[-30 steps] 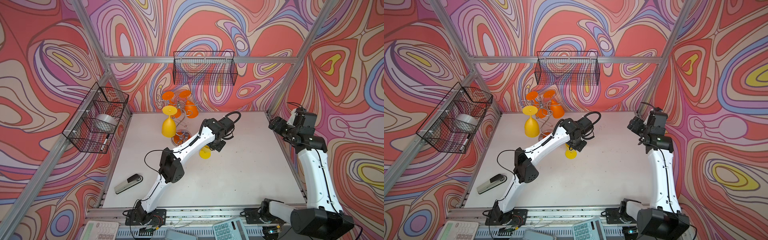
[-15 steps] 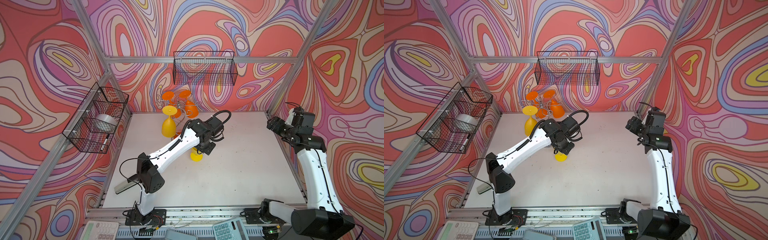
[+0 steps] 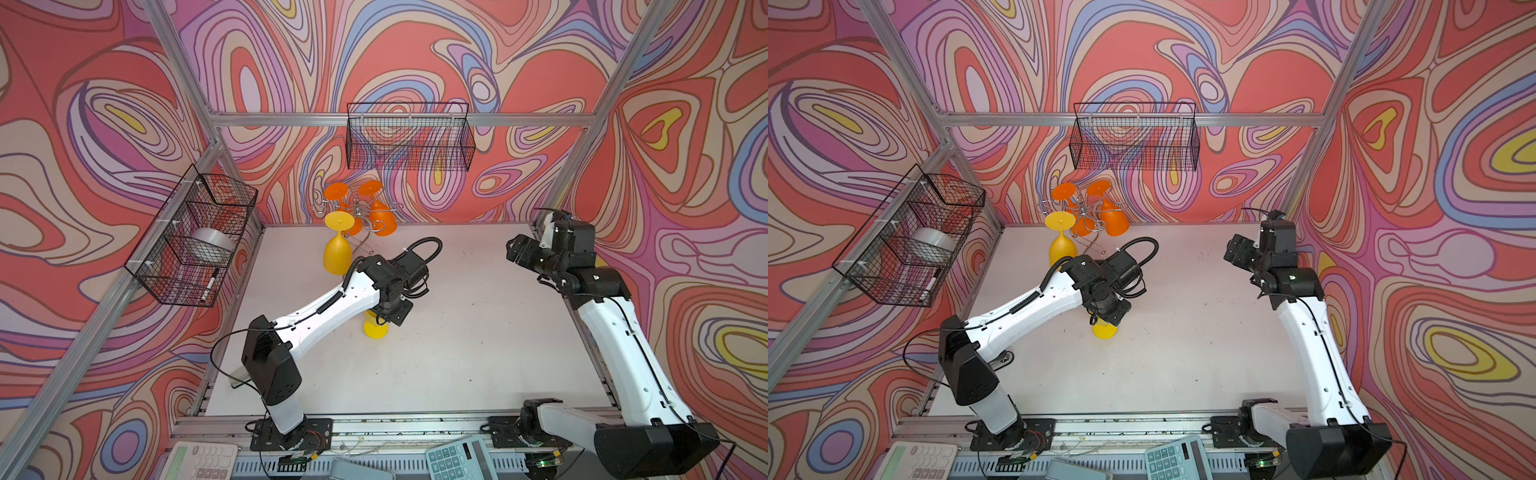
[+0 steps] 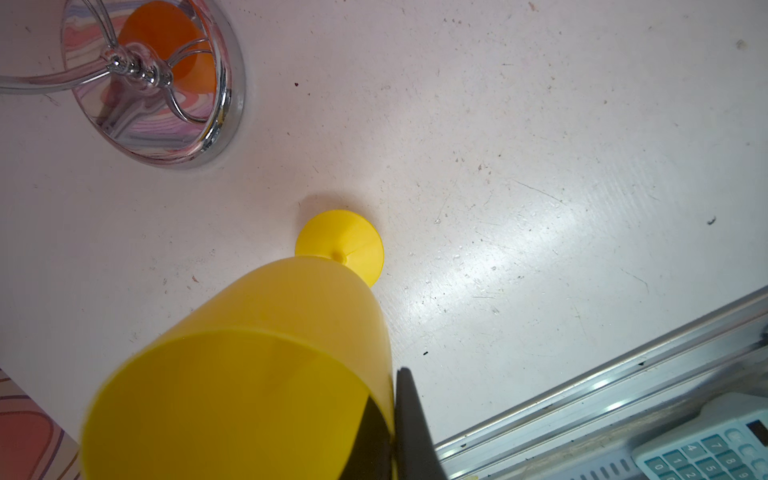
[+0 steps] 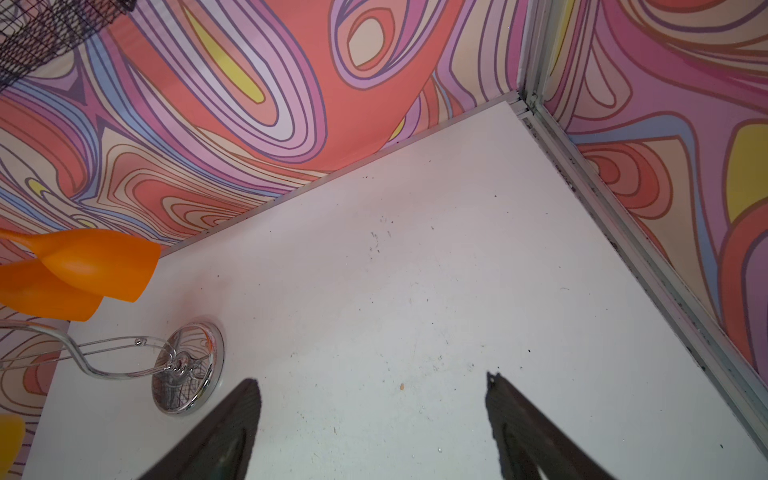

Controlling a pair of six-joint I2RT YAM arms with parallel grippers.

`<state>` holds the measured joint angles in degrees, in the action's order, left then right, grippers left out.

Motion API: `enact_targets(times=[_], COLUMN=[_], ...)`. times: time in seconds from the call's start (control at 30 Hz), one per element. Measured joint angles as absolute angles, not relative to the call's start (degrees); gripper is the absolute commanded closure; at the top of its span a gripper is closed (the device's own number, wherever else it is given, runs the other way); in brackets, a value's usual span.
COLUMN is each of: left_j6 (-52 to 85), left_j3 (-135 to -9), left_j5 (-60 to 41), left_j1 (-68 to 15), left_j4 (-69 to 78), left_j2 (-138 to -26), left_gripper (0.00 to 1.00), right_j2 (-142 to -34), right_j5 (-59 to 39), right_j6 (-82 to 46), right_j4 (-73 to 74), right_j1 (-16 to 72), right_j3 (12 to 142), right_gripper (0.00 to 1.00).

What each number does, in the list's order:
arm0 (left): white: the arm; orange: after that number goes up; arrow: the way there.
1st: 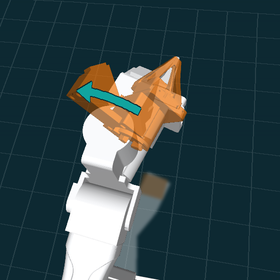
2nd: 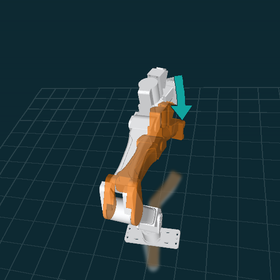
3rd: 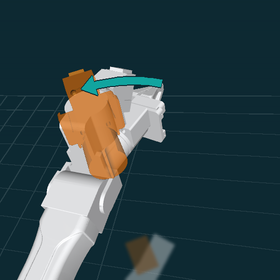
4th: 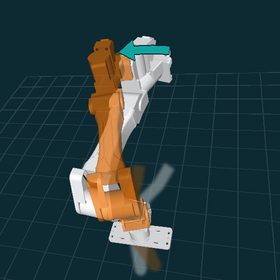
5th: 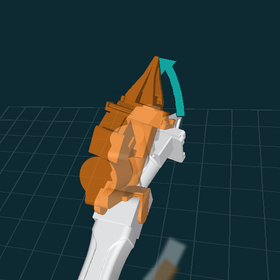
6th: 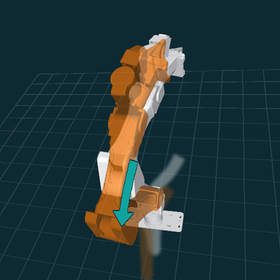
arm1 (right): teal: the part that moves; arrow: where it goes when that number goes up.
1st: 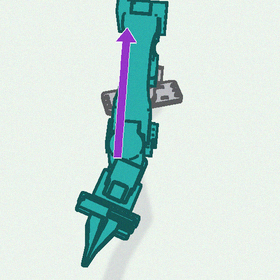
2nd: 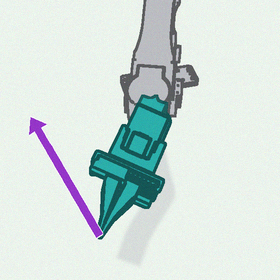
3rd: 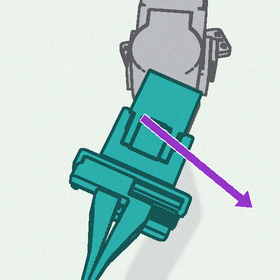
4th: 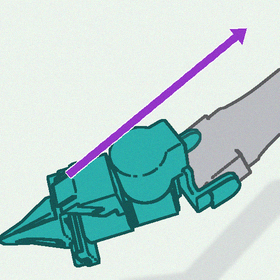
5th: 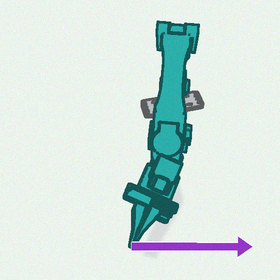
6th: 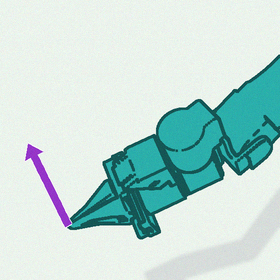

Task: Take the wine glass off the wine glass rack
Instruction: 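Lower the yellow glass with the left gripper onto the table beside the rack, then open the left gripper and lift it off the standing yellow glass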

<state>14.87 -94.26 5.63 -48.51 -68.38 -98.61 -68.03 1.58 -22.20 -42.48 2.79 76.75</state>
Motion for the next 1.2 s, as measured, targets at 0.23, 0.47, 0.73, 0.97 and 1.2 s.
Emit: enact_targets(times=[0.23, 0.47, 0.73, 0.97, 1.2], left_j6=[15.25, 15.22, 15.25, 15.25, 15.2], left_j3=[-91.48, -91.44, -91.11, -90.96, -91.18], left_j5=[5.04, 4.67, 4.27, 4.34, 4.56], left_j1=[-48.18, -47.9, -47.9, -47.9, -47.9], left_j4=[-66.32, -65.21, -64.84, -64.88, -65.1], left_j2=[-97.34, -97.14, -97.14, -97.14, -97.14], left_gripper=[1.0, 1.0, 0.9, 0.79, 0.61], right_j2=[-68.03, -68.05, -68.07, -68.93, -69.56], right_j5=[3.81, 4.99, 5.45, 5.69, 5.96], right_j6=[-22.98, -23.22, -23.29, -23.64, -23.66], right_j4=[-42.48, -42.48, -42.48, -42.37, -42.15], right_j1=[5.63, 6.39, 6.85, 7.29, 7.64], right_j3=[76.75, 76.75, 76.75, 76.75, 76.75], right_gripper=[0.11, 0.11, 0.11, 0.11, 0.11])
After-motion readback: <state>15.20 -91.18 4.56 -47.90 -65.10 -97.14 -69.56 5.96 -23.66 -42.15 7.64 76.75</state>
